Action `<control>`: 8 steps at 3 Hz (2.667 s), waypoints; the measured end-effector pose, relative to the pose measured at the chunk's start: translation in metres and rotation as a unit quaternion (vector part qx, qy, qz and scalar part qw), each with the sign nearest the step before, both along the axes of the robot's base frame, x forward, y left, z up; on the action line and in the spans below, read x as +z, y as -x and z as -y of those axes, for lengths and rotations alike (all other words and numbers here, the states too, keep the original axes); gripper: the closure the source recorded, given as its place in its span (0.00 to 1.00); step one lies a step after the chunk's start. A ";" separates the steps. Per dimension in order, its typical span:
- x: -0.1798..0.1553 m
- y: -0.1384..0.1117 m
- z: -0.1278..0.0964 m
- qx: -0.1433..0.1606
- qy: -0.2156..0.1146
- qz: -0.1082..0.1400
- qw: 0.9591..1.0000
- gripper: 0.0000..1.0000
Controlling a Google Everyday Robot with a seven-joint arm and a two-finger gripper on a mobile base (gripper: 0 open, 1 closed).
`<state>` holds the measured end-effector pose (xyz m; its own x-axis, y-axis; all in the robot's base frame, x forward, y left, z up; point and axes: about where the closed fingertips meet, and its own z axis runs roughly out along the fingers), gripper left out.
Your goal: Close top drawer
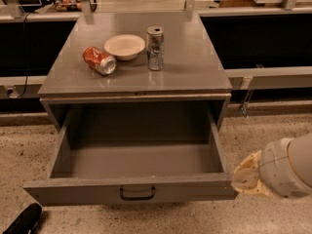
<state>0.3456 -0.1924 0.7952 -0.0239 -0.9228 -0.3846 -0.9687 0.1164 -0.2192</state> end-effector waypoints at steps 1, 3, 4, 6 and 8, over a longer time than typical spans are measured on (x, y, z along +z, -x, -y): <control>-0.038 0.011 -0.017 0.023 0.018 0.005 1.000 1.00; -0.146 0.022 -0.036 0.065 -0.001 -0.019 0.998 1.00; -0.178 0.011 -0.048 0.086 -0.003 -0.026 0.996 1.00; -0.186 -0.032 -0.074 0.120 -0.002 -0.005 0.993 1.00; -0.182 -0.052 -0.080 0.125 -0.005 0.010 0.992 1.00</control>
Offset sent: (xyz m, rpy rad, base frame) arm -0.0298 0.0388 -0.1803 0.0269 0.0312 0.1530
